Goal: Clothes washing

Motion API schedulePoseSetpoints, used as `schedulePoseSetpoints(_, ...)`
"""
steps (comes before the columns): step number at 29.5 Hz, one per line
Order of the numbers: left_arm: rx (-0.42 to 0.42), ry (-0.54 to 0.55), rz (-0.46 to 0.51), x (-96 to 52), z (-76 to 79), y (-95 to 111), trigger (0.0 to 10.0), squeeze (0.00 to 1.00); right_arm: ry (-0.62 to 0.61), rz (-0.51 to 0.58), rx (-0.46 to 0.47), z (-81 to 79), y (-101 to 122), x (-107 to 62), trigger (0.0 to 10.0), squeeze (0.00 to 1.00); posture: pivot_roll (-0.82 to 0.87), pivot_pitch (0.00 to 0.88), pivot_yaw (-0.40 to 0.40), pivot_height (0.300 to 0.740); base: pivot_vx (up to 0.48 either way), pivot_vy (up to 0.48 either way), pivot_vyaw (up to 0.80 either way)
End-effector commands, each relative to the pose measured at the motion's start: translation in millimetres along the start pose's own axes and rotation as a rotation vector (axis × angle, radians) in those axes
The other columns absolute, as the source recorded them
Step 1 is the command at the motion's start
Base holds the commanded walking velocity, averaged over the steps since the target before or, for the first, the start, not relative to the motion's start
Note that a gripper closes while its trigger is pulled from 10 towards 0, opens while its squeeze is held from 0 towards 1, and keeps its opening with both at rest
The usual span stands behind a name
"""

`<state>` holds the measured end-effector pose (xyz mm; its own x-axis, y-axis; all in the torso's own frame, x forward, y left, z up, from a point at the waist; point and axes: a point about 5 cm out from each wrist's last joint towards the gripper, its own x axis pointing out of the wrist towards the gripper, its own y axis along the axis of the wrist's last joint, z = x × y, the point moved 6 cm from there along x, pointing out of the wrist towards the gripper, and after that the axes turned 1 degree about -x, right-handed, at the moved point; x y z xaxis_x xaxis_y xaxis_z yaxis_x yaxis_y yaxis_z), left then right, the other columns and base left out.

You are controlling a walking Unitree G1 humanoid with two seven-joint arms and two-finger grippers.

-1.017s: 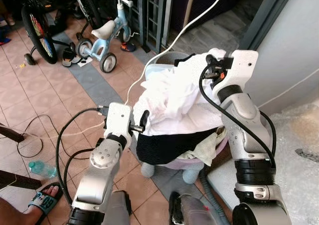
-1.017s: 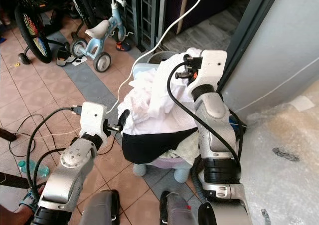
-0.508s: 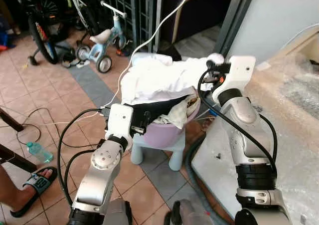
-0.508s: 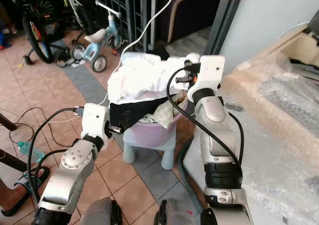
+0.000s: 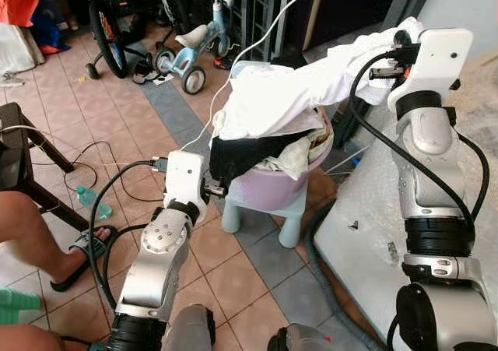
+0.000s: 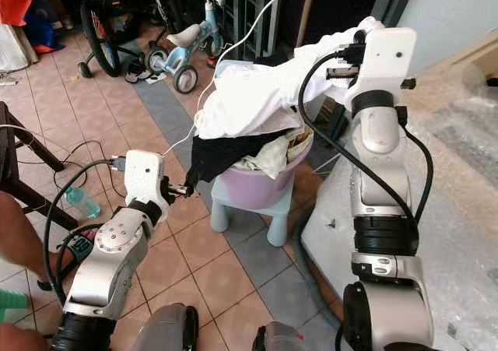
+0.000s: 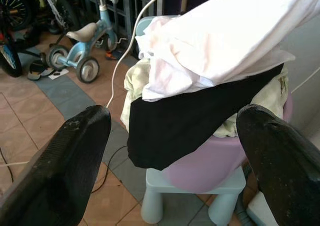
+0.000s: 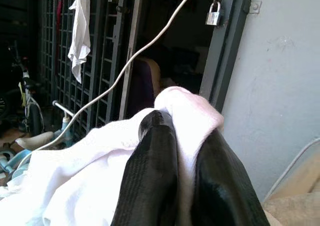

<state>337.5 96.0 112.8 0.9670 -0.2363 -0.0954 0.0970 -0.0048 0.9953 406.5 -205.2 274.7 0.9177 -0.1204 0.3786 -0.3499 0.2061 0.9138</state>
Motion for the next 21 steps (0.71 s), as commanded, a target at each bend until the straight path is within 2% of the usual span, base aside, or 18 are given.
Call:
schedulePoseSetpoints(1, 0.008, 0.012, 0.02, 0.0, -3.4, 9, 10.0, 0.0, -0.056, 0.005, 0.004, 14.7, 4, -0.8, 10.0, 0.0, 0.02, 0.147, -0.015, 0.728, 0.0, 0.0, -0.8)
schedulePoseSetpoints(4, 0.004, 0.021, 0.027, -2.5, -5.1, 13, 10.0, 0.0, -0.055, -0.019, -0.004, 13.8, -5, -11.4, 10.0, 0.0, 0.02, 0.155, -0.017, 0.728, 0.0, 0.0, -0.8)
schedulePoseSetpoints(7, -0.034, 0.042, 0.021, -6.5, -6.6, 12, 10.0, 0.0, -0.046, -0.043, -0.005, 7.4, -12, -24.1, 10.0, 0.0, 0.01, 0.172, -0.018, 0.728, 0.0, 0.0, -0.8)
schedulePoseSetpoints(11, -0.051, 0.04, 0.004, -10.1, -5.1, 5, 10.0, 0.0, 0.001, -0.056, -0.014, -8.2, -17, -40.0, 10.0, 0.0, 0.0, 0.167, -0.013, 0.728, 0.0, 0.0, 0.0)
schedulePoseSetpoints(14, -0.058, 0.04, 0.002, -11.2, -5.4, 5, 10.0, 0.0, 0.044, -0.053, -0.022, -22.0, -17, -52.9, 10.0, 0.0, 0.0, 0.161, -0.01, 0.728, 0.0, 0.399, 0.0)
schedulePoseSetpoints(17, -0.063, 0.042, -0.002, -10.0, -7.6, 5, 10.0, 0.0, 0.069, -0.058, -0.024, -29.9, -17, -62.2, 10.0, 0.0, 0.0, 0.153, -0.008, 0.728, 0.0, 0.411, -0.8)
schedulePoseSetpoints(21, -0.062, 0.042, -0.005, -8.0, -9.7, 5, 10.0, 0.0, 0.077, -0.078, -0.016, -32.4, -20, -67.2, 10.0, 0.0, 0.0, 0.147, -0.005, 0.728, 0.0, 0.397, -0.8)
